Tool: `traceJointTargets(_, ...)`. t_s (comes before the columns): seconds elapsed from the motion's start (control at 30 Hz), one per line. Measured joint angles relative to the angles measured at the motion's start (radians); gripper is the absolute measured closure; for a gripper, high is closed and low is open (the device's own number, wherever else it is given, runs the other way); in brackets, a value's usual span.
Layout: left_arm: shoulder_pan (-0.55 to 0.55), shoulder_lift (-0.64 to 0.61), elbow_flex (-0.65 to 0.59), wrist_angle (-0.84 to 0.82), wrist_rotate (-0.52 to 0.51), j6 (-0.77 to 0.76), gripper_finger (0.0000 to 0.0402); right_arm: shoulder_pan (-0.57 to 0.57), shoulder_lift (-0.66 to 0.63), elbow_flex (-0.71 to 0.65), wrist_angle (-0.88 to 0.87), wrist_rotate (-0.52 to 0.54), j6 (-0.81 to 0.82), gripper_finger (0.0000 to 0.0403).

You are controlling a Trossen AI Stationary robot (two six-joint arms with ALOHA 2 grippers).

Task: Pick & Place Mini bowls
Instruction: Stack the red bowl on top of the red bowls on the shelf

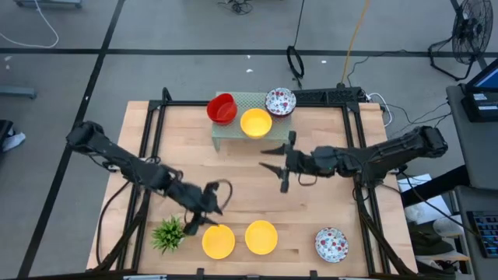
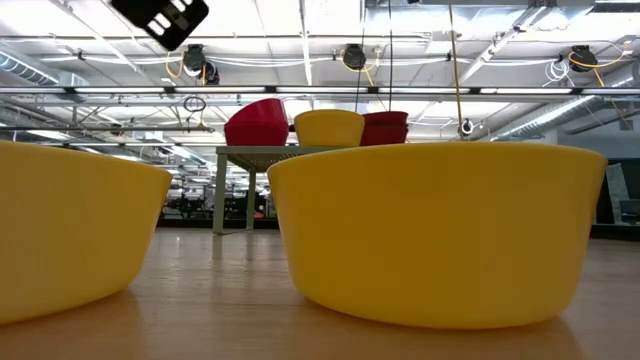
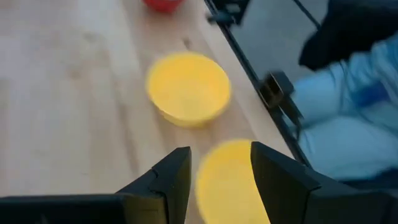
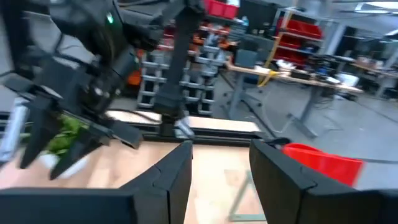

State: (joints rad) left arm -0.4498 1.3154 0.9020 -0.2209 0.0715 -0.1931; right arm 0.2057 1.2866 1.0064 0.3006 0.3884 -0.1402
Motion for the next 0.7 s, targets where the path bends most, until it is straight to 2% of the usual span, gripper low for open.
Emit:
traceJointTargets(0.37,-0.187,0.201,0.000,0.057,0.038,-0.140,0.0234,0.111,0.000,-0.001,-0.075,0.002,0.128,0.0252)
traceJointTargets(0.7,-0.285,0.358,0.000,0.182,0.013,-0.157,0.0234,0.168,0.000,-0.001,-0.074,0.002,0.219,0.0257)
